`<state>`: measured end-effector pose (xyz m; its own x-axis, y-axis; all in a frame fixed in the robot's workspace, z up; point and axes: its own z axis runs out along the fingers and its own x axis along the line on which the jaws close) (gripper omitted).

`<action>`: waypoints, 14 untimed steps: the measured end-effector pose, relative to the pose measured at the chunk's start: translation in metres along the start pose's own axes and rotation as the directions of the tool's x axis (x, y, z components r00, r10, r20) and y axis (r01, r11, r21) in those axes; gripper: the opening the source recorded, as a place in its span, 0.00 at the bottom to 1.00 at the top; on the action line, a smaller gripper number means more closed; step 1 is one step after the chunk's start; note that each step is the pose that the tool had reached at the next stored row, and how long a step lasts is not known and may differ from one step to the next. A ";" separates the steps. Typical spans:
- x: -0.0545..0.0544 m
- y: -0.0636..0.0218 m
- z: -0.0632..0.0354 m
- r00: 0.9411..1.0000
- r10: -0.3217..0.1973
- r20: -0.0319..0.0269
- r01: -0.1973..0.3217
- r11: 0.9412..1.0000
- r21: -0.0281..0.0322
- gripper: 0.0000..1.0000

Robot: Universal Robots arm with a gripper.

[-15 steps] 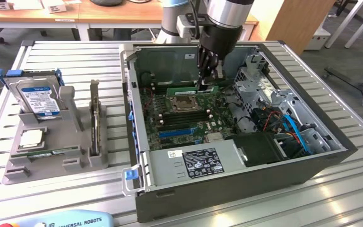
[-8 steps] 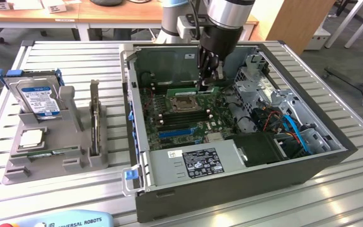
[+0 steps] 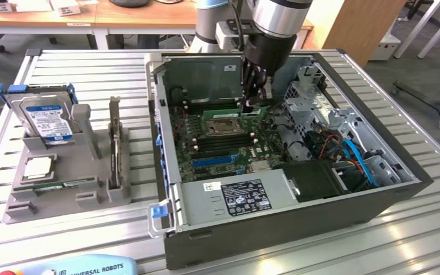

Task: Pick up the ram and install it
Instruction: 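Insert the ram into the slot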

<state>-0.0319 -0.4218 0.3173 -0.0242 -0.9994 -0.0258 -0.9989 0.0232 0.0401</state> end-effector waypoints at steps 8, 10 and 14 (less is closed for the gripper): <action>0.000 -0.0004 0.0079 1.000 0.000 0.000 0.000 1.000 0.000 0.11; 0.000 -0.0005 0.0106 1.000 0.000 0.000 0.000 1.000 0.000 0.11; 0.000 -0.0007 0.0164 1.000 0.000 0.000 0.000 1.000 0.000 0.11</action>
<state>-0.0318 -0.4219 0.3009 -0.0240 -0.9994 -0.0257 -0.9989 0.0230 0.0400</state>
